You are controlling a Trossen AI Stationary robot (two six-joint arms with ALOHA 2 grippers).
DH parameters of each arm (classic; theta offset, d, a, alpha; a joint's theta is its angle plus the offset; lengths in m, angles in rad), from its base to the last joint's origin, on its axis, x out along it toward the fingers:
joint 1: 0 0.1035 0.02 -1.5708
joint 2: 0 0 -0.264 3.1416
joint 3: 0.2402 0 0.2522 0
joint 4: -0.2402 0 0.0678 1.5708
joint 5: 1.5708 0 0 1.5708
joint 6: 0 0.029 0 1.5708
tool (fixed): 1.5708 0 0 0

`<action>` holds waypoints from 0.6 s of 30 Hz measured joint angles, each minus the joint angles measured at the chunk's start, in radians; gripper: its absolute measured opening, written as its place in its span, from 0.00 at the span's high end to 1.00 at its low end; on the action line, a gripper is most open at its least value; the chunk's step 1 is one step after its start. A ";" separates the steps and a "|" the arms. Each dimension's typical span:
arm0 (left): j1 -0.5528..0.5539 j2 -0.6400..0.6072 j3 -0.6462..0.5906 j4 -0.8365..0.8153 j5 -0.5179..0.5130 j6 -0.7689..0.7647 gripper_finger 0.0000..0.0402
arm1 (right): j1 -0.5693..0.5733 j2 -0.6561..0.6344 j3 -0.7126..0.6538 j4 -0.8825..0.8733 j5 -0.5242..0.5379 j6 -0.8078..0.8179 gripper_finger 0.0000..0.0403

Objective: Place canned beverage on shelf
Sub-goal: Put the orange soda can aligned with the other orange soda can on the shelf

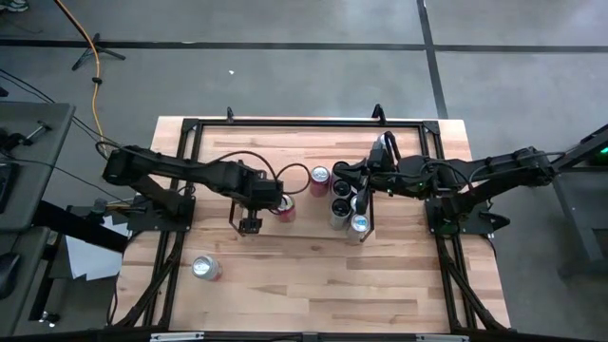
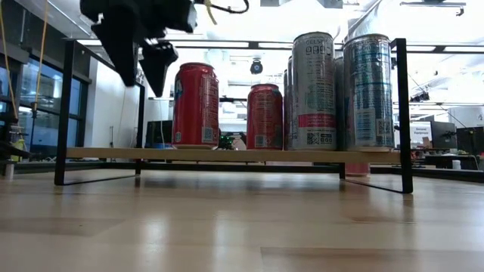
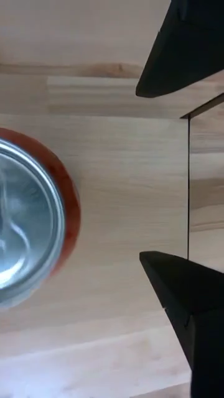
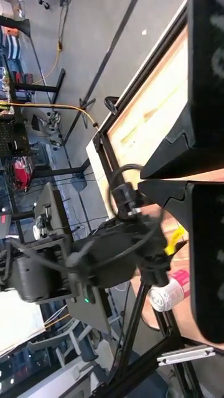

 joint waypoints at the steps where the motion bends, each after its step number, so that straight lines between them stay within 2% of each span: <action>1: 0.000 0.013 0.000 0.001 -0.001 0.003 0.08 | 0.000 0.000 0.000 0.000 0.000 0.005 1.00; 4: 0.000 0.045 0.000 0.002 -0.004 0.007 0.19 | 0.000 0.000 0.000 -0.006 0.000 0.006 1.00; 6: -0.006 0.058 -0.001 0.001 -0.009 0.022 0.31 | 0.000 0.000 0.000 -0.007 0.000 0.006 1.00; 10: -0.016 0.073 -0.001 0.003 -0.046 0.038 0.66 | 0.000 0.000 0.000 -0.007 0.000 0.004 1.00; 12: -0.016 0.076 -0.001 0.011 -0.044 0.034 0.86 | 0.000 0.000 0.000 -0.008 0.000 0.003 1.00; 13: -0.016 0.077 -0.001 0.018 -0.033 0.026 0.93 | 0.000 0.000 0.000 -0.010 0.000 0.003 1.00; 18: -0.013 0.078 -0.001 0.059 -0.035 0.011 0.98 | 0.000 0.000 0.000 -0.024 0.000 0.003 1.00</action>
